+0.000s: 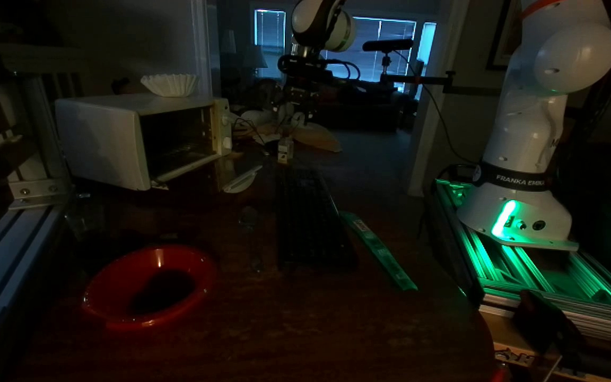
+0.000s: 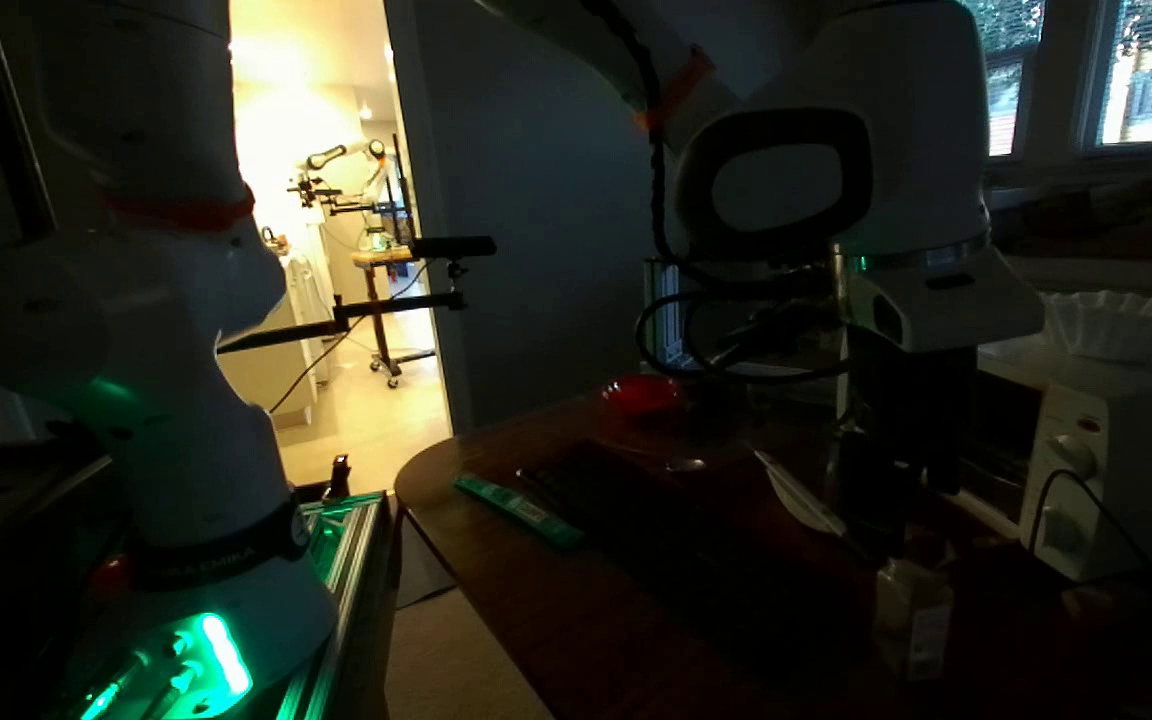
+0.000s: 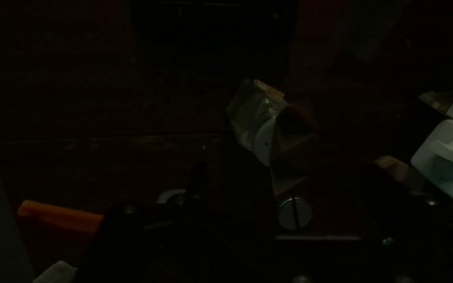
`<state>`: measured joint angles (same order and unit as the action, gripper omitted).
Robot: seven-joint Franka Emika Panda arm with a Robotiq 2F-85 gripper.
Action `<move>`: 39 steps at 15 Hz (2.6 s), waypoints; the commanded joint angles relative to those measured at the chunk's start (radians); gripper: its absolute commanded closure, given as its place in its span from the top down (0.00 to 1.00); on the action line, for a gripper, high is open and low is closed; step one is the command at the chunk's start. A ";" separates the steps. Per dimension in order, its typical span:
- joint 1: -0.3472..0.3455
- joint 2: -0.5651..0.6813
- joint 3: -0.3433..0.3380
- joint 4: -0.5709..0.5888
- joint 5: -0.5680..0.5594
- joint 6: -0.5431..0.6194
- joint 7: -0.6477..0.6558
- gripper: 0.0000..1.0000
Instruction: Pick up the object from the table and put it in the bowl
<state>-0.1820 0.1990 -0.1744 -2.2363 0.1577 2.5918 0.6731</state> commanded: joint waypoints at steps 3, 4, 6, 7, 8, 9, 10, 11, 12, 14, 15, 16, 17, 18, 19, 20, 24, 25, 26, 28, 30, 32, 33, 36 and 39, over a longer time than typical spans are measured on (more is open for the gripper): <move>0.008 0.054 -0.005 0.030 0.058 0.020 -0.041 0.85; 0.008 0.058 -0.005 0.031 0.061 0.021 -0.043 0.76; 0.009 0.063 -0.003 0.032 0.072 0.022 -0.053 0.62; 0.010 0.065 -0.002 0.033 0.077 0.022 -0.058 0.55; 0.011 0.067 -0.002 0.034 0.080 0.022 -0.063 0.53; 0.012 0.067 -0.002 0.034 0.081 0.021 -0.065 0.51; 0.014 0.066 -0.001 0.034 0.082 0.020 -0.067 0.50; 0.016 0.066 -0.002 0.035 0.082 0.021 -0.070 0.37; 0.018 0.069 -0.003 0.038 0.081 0.022 -0.072 0.31; 0.018 0.074 -0.004 0.043 0.079 0.020 -0.077 0.24; 0.018 0.076 -0.004 0.045 0.078 0.019 -0.078 0.14; 0.018 0.076 -0.004 0.047 0.080 0.018 -0.080 0.03; 0.018 0.077 -0.005 0.049 0.080 0.017 -0.080 0.06; 0.017 0.077 -0.004 0.051 0.082 0.016 -0.080 0.06; 0.020 0.065 -0.005 0.050 0.079 0.009 -0.076 0.06; 0.023 0.041 -0.004 0.045 0.075 -0.007 -0.075 0.06; 0.063 -0.050 -0.011 0.049 0.005 -0.034 -0.042 0.06; 0.072 -0.067 -0.009 0.060 -0.011 -0.035 -0.039 0.06; 0.078 -0.078 -0.005 0.076 -0.024 -0.039 -0.038 0.06; 0.087 -0.101 0.005 0.118 -0.051 -0.052 -0.043 0.06; 0.092 -0.110 0.018 0.173 -0.057 -0.070 -0.054 0.06; 0.096 -0.107 0.032 0.227 -0.050 -0.067 -0.058 0.06; 0.099 -0.098 0.041 0.259 -0.046 -0.063 -0.070 0.06; 0.113 -0.056 0.055 0.345 -0.098 -0.016 -0.065 0.06; 0.131 0.004 0.051 0.421 -0.181 0.048 -0.061 0.06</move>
<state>-0.0652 0.1230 -0.1168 -1.8988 0.0445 2.5834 0.6083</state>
